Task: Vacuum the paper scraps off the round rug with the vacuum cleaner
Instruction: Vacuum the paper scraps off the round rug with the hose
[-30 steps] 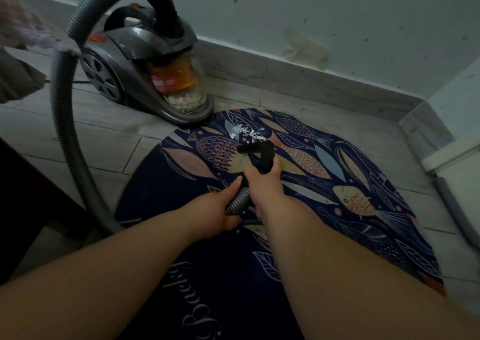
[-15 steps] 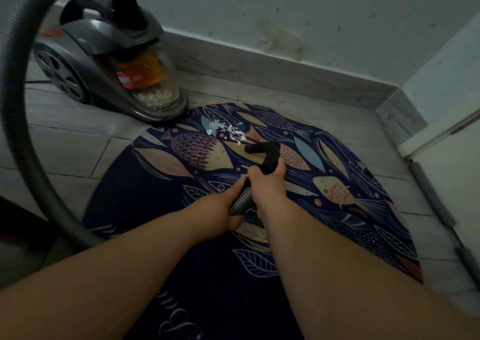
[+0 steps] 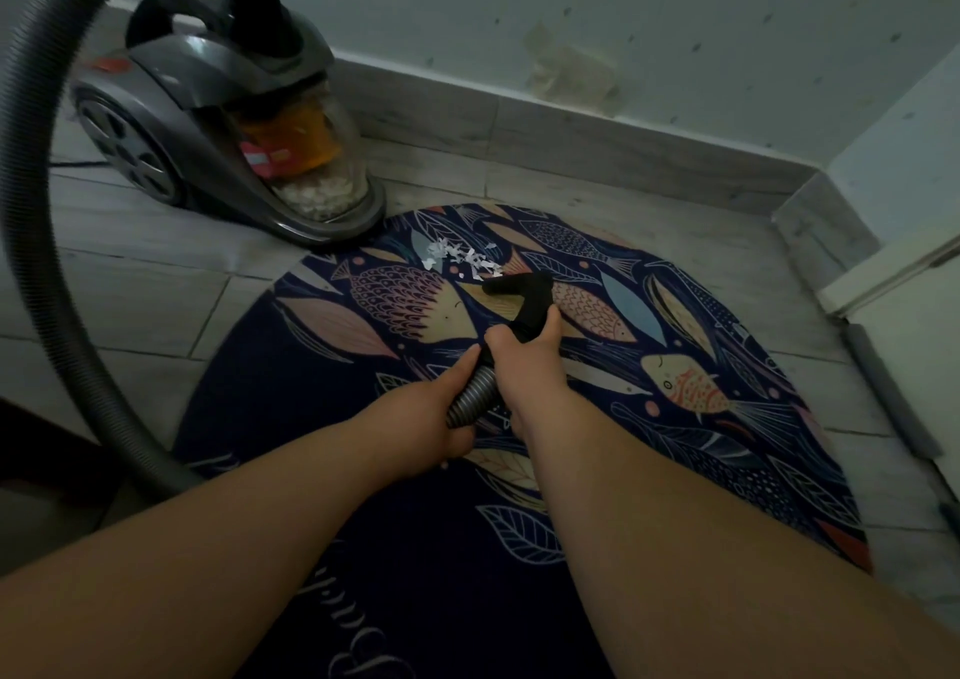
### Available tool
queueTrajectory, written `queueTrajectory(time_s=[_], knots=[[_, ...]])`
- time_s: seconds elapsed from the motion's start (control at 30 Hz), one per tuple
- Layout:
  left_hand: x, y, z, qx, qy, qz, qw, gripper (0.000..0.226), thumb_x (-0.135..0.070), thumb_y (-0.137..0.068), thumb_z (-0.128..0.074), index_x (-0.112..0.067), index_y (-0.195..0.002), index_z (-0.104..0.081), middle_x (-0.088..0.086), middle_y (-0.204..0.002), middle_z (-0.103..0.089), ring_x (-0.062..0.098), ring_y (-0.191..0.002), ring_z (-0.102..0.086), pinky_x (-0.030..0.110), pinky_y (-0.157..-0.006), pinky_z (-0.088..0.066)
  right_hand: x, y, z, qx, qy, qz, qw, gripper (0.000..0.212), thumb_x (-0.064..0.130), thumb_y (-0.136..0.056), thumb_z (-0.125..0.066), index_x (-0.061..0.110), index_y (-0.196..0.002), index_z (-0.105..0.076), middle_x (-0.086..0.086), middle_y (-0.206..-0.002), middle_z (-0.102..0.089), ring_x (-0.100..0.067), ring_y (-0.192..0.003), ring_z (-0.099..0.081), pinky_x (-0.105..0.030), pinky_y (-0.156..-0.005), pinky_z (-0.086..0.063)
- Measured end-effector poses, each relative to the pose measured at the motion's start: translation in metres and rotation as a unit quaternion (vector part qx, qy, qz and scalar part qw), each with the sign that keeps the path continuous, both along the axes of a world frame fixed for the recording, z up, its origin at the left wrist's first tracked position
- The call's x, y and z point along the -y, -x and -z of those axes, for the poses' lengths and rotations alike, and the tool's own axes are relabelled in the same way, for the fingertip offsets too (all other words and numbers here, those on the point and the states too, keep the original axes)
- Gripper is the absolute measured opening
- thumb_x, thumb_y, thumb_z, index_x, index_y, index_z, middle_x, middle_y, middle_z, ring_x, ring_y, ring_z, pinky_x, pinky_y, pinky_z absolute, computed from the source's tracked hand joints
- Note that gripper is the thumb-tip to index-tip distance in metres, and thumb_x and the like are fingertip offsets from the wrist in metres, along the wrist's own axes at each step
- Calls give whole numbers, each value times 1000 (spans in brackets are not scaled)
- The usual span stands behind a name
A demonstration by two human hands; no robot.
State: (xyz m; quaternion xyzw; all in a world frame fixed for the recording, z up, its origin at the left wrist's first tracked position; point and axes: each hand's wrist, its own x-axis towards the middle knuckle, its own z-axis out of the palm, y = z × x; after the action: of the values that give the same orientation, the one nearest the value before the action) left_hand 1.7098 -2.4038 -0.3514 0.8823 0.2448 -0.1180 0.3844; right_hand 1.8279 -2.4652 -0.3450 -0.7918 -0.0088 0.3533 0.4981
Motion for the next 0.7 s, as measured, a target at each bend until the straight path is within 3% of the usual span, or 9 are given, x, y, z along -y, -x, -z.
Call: queueTrajectory(time_s=[0.1, 0.2, 0.43, 0.7], knots=[[-6, 7, 1, -5, -18, -12, 1000, 90, -31, -90, -56, -37, -149, 13, 9, -117, -60, 16, -89, -55, 19, -75, -38, -9, 6, 1, 5, -1, -15, 1000, 86, 29, -94, -57, 46, -155, 2, -9, -141, -47, -28, -103, -57, -50, -94, -52], [-12, 16, 1, -9, -22, -20, 1000, 90, -32, -90, -56, -37, -148, 13, 10, -119, -60, 20, -96, -58, 20, -76, -39, -18, 11, 3, 4, -2, -33, 999, 84, 28, -96, -55, 45, -155, 1, -9, -138, -48, -26, -99, -55, -48, -94, -51], [-27, 31, 3, -22, -25, -33, 999, 93, -35, -90, -58, -39, -148, 13, 8, -118, -59, 14, -86, -52, 20, -72, -37, -38, 26, 5, -14, -19, -43, 999, 85, 27, -93, -57, 47, -155, -2, -9, -148, -41, -31, -113, -55, -53, -99, -50], [-19, 14, 0, -6, 0, -14, 1000, 89, -32, -91, -57, -38, -149, 9, 8, -122, -58, 12, -86, -51, 17, -72, -36, -25, 11, 0, 13, 10, -24, 1000, 83, 29, -95, -56, 45, -156, -2, -11, -144, -44, -28, -99, -57, -54, -95, -52]])
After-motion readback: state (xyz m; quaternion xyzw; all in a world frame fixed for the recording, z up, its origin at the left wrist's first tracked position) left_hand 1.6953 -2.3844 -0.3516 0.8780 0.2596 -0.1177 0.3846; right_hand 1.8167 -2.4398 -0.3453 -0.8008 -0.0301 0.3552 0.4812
